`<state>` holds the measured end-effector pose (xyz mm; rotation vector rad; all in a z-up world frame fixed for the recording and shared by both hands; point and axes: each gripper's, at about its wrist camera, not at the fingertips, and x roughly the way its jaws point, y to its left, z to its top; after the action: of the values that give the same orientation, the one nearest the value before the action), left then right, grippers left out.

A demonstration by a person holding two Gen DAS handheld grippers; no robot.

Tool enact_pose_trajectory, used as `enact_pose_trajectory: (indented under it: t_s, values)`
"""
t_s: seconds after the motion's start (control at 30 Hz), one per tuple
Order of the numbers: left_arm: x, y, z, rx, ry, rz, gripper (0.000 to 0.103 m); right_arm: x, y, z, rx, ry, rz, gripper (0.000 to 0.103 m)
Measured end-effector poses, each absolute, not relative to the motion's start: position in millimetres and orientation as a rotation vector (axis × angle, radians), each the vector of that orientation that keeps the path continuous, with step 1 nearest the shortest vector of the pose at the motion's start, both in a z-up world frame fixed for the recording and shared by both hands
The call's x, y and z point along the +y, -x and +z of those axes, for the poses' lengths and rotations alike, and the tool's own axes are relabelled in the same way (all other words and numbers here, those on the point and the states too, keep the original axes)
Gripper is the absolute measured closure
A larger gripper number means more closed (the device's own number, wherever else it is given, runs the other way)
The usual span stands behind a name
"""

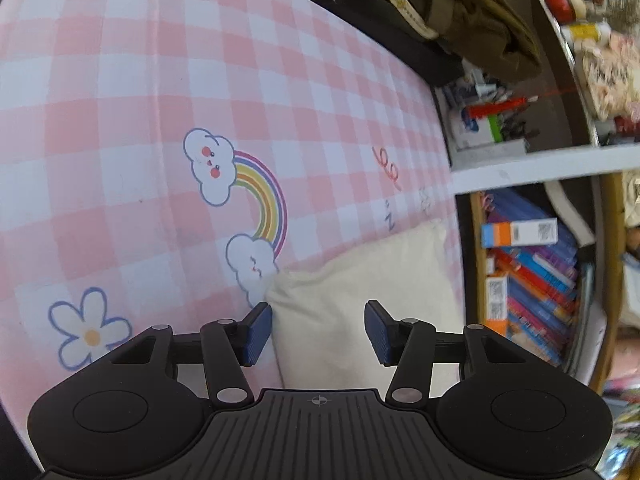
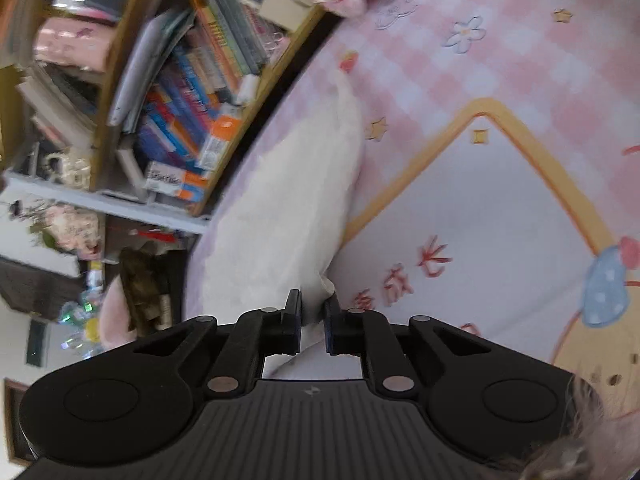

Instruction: Fold clothes

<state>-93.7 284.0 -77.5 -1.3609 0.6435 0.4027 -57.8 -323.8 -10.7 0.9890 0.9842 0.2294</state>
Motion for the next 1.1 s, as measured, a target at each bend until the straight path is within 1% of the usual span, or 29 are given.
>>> enact_pose_trajectory:
  t_s: [0.07,0.1,0.13,0.17,0.2,0.23,0.3,0.33,0.5,0.67,0.77,0.87,0.9,0.97,1.0,1.03,1.1]
  values:
    - [285.5,93.2,-78.9,0.636,1.366,0.405,0.055,-322.1,55.0,-22.4,1.040,-0.952,0.174,0.093]
    - [285.7,91.8,-78.2,0.645,1.352,0.411,0.061,-320.3,53.8,-30.3,1.073,-0.933,0.149,0.093]
    - [285.7,90.4,-77.5,0.654,1.336,0.419,0.070,-318.5,52.7,-37.4,1.101,-0.914,0.127,0.093]
    - [285.1,89.1,-77.1,0.666,1.314,0.431,0.076,-317.2,52.2,-38.3,1.097,-0.908,0.126,0.093]
    - [284.1,87.4,-76.9,0.676,1.289,0.440,0.087,-316.7,52.1,-37.0,1.093,-0.900,0.126,0.093]
    - [282.4,84.7,-76.2,0.684,1.252,0.440,0.096,-316.1,51.9,-35.8,1.089,-0.891,0.126,0.093]
    - [278.4,79.8,-72.1,0.694,1.175,0.433,0.098,-314.6,51.4,-34.2,1.087,-0.873,0.127,0.093]
    - [273.9,78.4,-59.8,0.677,1.119,0.404,0.099,-313.9,50.8,-33.8,1.086,-0.869,0.126,0.093]
    - [255.3,81.0,-8.6,0.585,0.905,0.286,0.100,-315.2,57.8,-35.9,1.084,-0.829,0.122,0.093]
    - [274.9,77.8,-60.4,0.759,1.003,0.398,0.099,-313.7,57.6,-36.1,1.081,-0.808,0.118,0.093]
    - [277.3,84.4,-68.5,0.713,1.073,0.402,0.097,-312.1,57.8,-34.7,1.078,-0.784,0.118,0.093]
    - [278.0,87.5,-70.6,0.711,1.090,0.387,0.093,-310.6,56.7,-32.4,1.077,-0.756,0.111,0.092]
    - [278.3,88.9,-70.7,0.712,1.092,0.381,0.090,-310.0,55.8,-30.6,1.078,-0.742,0.106,0.089]
    - [275.8,91.4,-69.2,0.712,1.090,0.379,0.087,-310.2,55.3,-25.2,1.069,-0.701,0.078,0.077]
    - [275.3,92.1,-68.6,0.713,1.086,0.379,0.085,-310.9,54.9,-20.6,1.054,-0.670,0.053,0.064]
    - [276.1,91.3,-68.5,0.715,1.077,0.378,0.082,-312.1,54.5,-15.3,1.031,-0.640,0.035,0.062]
    - [277.5,89.8,-68.1,0.720,1.060,0.376,0.081,-314.2,53.5,-4.3,0.983,-0.582,0.002,0.062]
